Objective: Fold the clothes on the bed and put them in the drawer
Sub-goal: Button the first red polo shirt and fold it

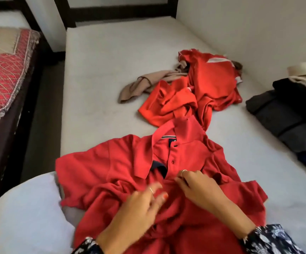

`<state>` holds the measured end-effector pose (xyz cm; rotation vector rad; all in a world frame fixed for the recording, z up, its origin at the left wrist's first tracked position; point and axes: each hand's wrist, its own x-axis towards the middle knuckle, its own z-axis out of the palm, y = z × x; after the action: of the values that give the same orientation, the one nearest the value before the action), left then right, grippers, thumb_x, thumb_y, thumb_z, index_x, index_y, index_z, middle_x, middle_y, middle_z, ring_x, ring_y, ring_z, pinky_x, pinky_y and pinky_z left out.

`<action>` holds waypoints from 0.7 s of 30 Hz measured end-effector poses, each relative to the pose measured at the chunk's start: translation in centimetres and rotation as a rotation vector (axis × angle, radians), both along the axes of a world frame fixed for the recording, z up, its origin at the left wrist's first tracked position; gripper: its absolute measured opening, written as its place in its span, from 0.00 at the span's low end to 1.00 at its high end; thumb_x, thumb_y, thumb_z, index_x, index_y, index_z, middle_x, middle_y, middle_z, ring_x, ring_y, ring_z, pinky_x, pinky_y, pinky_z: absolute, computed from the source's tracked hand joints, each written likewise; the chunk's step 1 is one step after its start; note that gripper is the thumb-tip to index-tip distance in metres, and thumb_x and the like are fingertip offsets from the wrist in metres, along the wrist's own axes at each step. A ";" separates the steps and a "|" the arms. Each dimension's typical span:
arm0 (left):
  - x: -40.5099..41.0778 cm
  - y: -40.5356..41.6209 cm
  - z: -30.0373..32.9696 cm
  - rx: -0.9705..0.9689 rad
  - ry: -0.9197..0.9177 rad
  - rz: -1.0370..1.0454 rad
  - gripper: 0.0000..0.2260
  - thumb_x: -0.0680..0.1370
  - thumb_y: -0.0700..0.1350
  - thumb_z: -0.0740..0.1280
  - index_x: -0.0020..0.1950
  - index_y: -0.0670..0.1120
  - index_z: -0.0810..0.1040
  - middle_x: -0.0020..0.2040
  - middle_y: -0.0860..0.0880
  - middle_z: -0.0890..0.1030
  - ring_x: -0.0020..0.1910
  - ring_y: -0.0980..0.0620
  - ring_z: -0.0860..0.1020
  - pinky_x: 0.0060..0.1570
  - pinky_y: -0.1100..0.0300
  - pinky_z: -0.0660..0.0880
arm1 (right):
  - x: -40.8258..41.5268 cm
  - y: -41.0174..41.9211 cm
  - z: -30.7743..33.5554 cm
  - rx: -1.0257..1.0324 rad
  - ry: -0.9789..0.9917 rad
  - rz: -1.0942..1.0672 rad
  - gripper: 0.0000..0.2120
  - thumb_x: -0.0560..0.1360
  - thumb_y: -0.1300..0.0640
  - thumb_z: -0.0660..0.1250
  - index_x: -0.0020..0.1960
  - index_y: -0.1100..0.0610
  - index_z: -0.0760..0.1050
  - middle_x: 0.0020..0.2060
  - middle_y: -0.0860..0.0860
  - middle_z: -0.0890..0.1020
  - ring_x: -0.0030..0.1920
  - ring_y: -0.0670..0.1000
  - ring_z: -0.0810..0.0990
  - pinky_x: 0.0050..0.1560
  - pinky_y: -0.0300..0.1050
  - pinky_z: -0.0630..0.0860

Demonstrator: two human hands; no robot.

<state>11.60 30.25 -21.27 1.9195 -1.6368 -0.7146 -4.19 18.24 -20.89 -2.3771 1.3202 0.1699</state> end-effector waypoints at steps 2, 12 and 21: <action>1.2 -2.4 0.6 0.007 -0.154 0.200 0.28 0.77 0.65 0.55 0.73 0.52 0.64 0.42 0.48 0.81 0.50 0.45 0.80 0.49 0.51 0.72 | 0.9 -0.1 0.5 -0.037 -0.002 -0.113 0.16 0.81 0.42 0.53 0.55 0.53 0.71 0.53 0.56 0.80 0.56 0.61 0.78 0.48 0.51 0.73; 5.3 -12.6 2.1 0.343 -0.279 0.324 0.13 0.77 0.52 0.61 0.43 0.42 0.75 0.48 0.36 0.80 0.48 0.39 0.79 0.44 0.52 0.72 | 4.1 -1.9 -0.3 -0.115 -0.012 -0.269 0.30 0.76 0.36 0.58 0.69 0.55 0.60 0.63 0.51 0.72 0.60 0.61 0.76 0.50 0.51 0.73; 5.1 -20.0 5.0 0.268 0.980 0.450 0.08 0.81 0.44 0.56 0.49 0.48 0.74 0.44 0.50 0.83 0.38 0.55 0.81 0.31 0.65 0.71 | 4.0 -2.1 -0.8 -0.111 -0.039 -0.287 0.22 0.77 0.45 0.58 0.66 0.57 0.64 0.58 0.53 0.74 0.57 0.60 0.77 0.45 0.50 0.70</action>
<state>16.67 10.27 -16.23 1.5718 -0.5124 -1.4114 -0.17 16.10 -21.66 -2.2333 1.6709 -0.0347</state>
